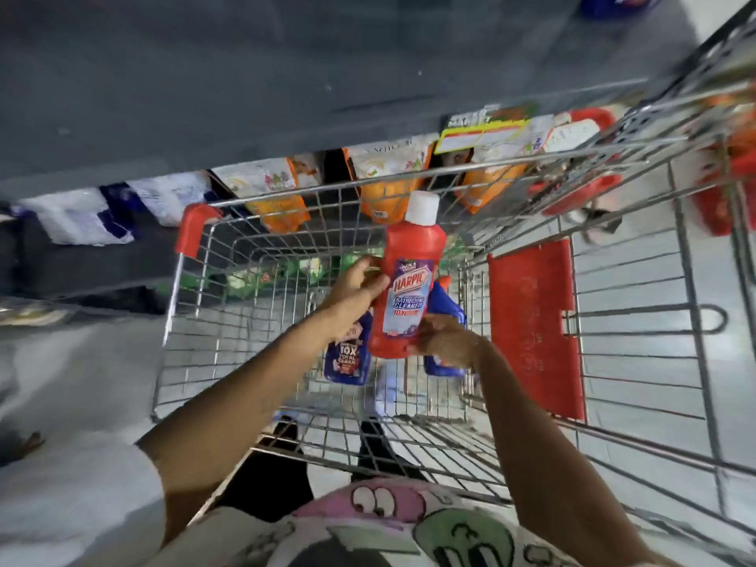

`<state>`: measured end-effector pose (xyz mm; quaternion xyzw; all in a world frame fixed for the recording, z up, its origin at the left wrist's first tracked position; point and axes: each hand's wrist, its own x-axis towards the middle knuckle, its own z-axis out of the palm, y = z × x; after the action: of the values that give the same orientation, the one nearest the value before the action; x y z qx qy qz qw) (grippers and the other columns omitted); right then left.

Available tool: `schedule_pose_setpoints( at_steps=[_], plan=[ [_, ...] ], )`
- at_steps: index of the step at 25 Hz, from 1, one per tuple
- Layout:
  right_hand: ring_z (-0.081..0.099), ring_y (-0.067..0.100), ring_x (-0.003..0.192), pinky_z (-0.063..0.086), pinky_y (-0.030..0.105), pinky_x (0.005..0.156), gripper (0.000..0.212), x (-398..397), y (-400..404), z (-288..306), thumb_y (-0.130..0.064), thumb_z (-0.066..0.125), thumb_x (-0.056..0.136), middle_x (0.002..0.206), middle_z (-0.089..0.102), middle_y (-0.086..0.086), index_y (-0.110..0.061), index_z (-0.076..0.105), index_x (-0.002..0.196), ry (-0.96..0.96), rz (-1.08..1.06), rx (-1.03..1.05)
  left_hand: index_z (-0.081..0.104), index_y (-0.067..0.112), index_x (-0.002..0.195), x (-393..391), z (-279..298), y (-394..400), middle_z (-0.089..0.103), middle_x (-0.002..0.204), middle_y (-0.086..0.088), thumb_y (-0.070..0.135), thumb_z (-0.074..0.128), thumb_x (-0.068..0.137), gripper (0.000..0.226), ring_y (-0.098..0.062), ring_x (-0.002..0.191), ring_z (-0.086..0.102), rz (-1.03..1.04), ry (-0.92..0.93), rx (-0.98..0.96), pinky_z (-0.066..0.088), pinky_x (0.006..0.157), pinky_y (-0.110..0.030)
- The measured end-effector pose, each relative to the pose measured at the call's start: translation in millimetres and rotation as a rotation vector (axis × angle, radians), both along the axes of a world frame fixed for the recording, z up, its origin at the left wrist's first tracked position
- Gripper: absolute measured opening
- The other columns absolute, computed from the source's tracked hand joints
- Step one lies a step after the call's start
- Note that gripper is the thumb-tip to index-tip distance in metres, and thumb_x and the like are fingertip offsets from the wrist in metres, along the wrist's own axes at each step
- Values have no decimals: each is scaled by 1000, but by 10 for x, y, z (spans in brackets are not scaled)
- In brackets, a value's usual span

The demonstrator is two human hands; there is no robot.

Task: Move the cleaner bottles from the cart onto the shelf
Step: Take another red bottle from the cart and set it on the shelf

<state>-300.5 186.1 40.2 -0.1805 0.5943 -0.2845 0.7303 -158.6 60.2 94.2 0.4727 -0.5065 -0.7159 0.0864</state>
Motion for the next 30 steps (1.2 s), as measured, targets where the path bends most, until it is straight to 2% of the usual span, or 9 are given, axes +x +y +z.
schedule_pose_setpoints(
  at_steps=[3, 6, 8, 11, 14, 17, 20, 24, 30],
  plan=[
    [67, 23, 88, 59, 34, 79, 56, 155, -328, 615, 4, 77, 56, 98, 72, 11, -4, 63, 110, 25, 38, -142, 54, 11, 108, 306, 652, -204, 63, 109, -14, 8, 53, 88, 20, -23, 99, 57, 46, 135, -126, 48, 87, -41],
    [70, 15, 66, 61, 29, 63, 61, 334, -820, 1273, -39, 93, 16, 71, 76, 2, -17, 78, 70, -125, -27, -259, 57, 23, 92, 638, 1230, -528, 69, 83, 13, 13, 57, 86, 12, -3, 76, 60, 95, 254, -277, 51, 65, -23],
    [69, 13, 53, 58, 28, 48, 49, 500, -1242, 1669, -33, 93, 12, 56, 72, 0, -13, 74, 52, -245, -95, -255, 56, 22, 90, 873, 1591, -822, 66, 76, 13, 9, 52, 90, 14, -3, 70, 58, 146, 288, -339, 49, 60, -23],
    [70, 12, 57, 59, 30, 48, 39, 872, -1881, 2181, -11, 77, 43, 60, 74, 0, -3, 68, 81, -140, -72, -355, 58, 26, 89, 1316, 2084, -1315, 62, 79, 10, 11, 52, 90, 17, -13, 79, 53, 220, 346, -437, 43, 71, -32],
    [69, 2, 67, 58, 18, 61, 42, 1190, -2368, 2379, 13, 62, 74, 79, 74, -2, 4, 54, 115, 195, 34, -545, 58, 28, 91, 1675, 2400, -1713, 67, 78, 19, 15, 53, 90, 14, -11, 84, 56, 231, 377, -517, 45, 78, -33],
    [64, -1, 77, 56, 14, 74, 53, 1496, -2749, 2512, 16, 68, 70, 105, 63, 10, 7, 52, 119, 390, 123, -723, 54, 27, 95, 1963, 2568, -2047, 68, 87, 16, 11, 45, 94, 18, -7, 89, 59, 218, 378, -572, 49, 83, -32],
    [60, 18, 91, 55, 12, 73, 53, 1838, -3188, 2538, 17, 67, 70, 110, 60, 13, 8, 52, 120, 475, 122, -784, 53, 26, 100, 2280, 2620, -2397, 64, 92, 11, 10, 43, 95, 19, -7, 92, 57, 248, 367, -575, 43, 94, -39],
    [55, 26, 104, 48, 52, 98, 55, 2179, -3628, 2395, 17, 68, 69, 125, 57, 28, 6, 52, 121, 481, 89, -746, 51, 24, 105, 2593, 2517, -2710, 67, 81, 22, -1, 36, 93, 31, 6, 80, 59, 288, 316, -585, 42, 75, -24],
    [55, 22, 103, 44, 52, 102, 53, 2424, -3826, 2192, 15, 69, 70, 118, 61, 23, 6, 53, 119, 575, 42, -729, 46, 20, 125, 2768, 2279, -2936, 57, 128, -5, 21, 44, 94, 31, -20, 121, 52, 236, 304, -638, 41, 105, -38]
  ],
)
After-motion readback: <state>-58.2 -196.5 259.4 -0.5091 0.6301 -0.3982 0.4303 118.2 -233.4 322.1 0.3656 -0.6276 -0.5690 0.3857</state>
